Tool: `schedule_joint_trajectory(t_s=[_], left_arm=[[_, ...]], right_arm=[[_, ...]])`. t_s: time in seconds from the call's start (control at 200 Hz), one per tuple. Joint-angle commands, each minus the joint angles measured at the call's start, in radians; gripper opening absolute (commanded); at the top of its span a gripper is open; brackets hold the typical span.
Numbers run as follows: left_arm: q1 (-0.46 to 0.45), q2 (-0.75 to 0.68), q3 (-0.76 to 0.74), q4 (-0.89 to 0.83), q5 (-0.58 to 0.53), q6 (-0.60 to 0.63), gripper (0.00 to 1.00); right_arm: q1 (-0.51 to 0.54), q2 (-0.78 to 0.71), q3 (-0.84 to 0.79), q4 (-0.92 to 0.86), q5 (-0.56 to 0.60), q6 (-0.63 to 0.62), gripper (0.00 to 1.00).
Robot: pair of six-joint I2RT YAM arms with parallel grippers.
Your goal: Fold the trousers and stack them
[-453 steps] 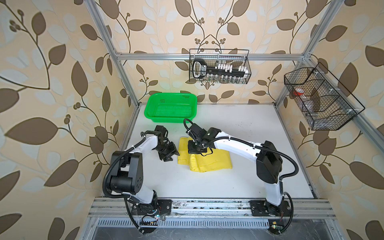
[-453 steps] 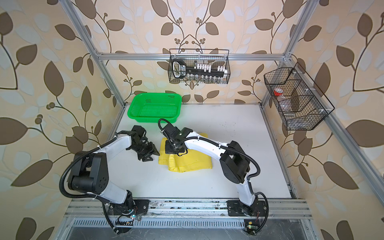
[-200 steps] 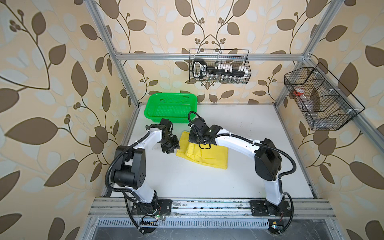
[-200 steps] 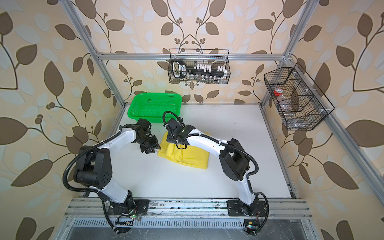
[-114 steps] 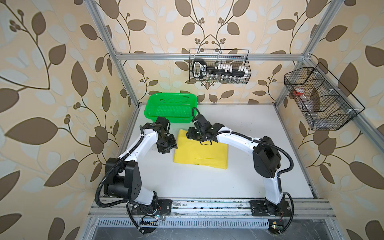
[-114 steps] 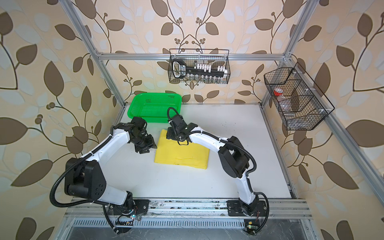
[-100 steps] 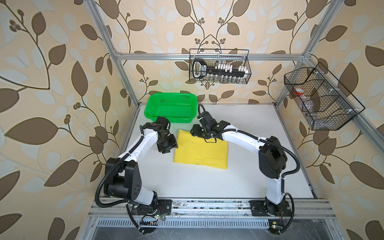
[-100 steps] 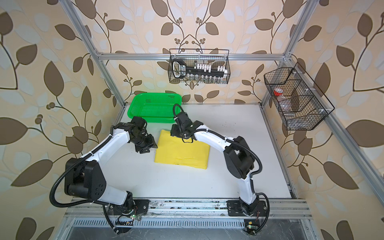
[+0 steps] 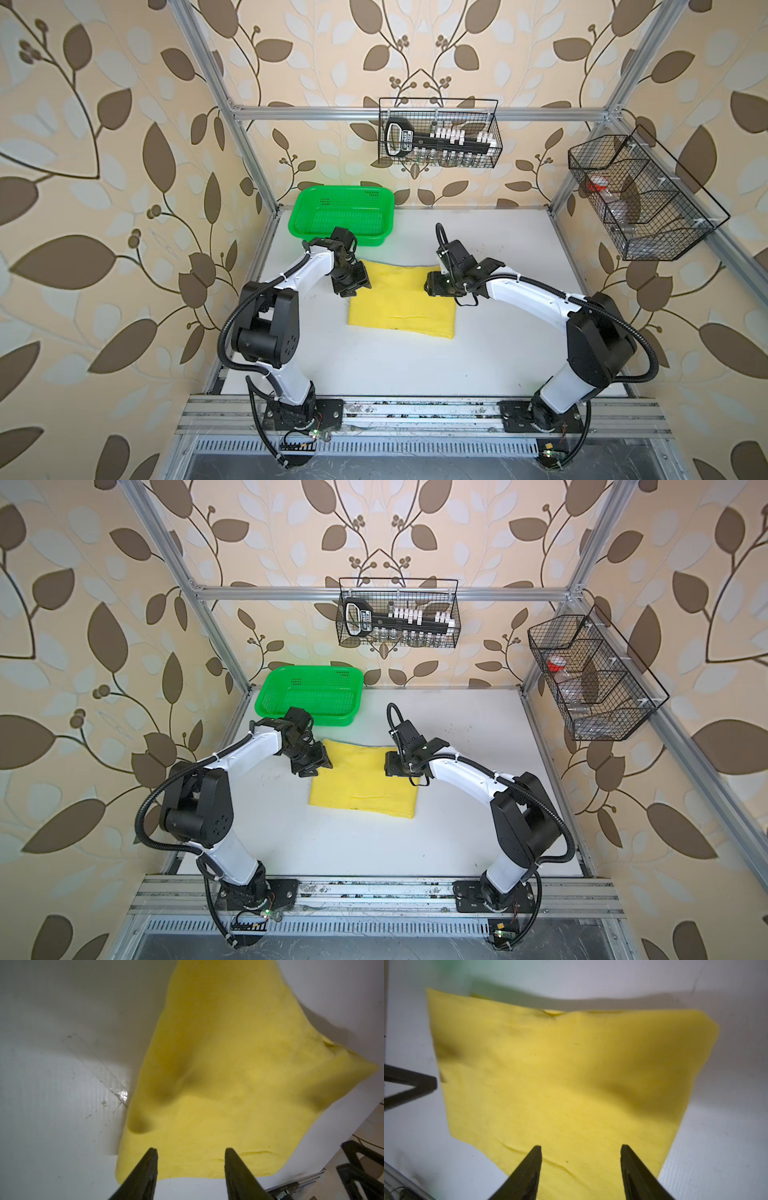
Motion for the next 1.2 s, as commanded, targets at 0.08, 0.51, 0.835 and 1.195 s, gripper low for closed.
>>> schedule_joint_trajectory(t_s=[0.08, 0.51, 0.835, 1.195], left_arm=[[-0.008, 0.088, 0.063, 0.040, -0.072, 0.044, 0.52], [-0.013, 0.070, 0.137, -0.014, -0.060, 0.075, 0.61], [-0.014, -0.120, 0.106, -0.141, -0.059, 0.071, 0.80], [-0.012, -0.296, -0.018, -0.220, -0.081, 0.100, 0.89]], right_arm=[[0.025, 0.063, -0.053, 0.090, 0.045, -0.030, 0.62], [-0.102, 0.230, -0.018, 0.049, 0.234, -0.179, 0.63], [-0.137, 0.151, 0.016, 0.103, 0.258, -0.362, 0.73], [0.191, 0.075, -0.112, 0.418, 0.218, -0.021, 0.86]])
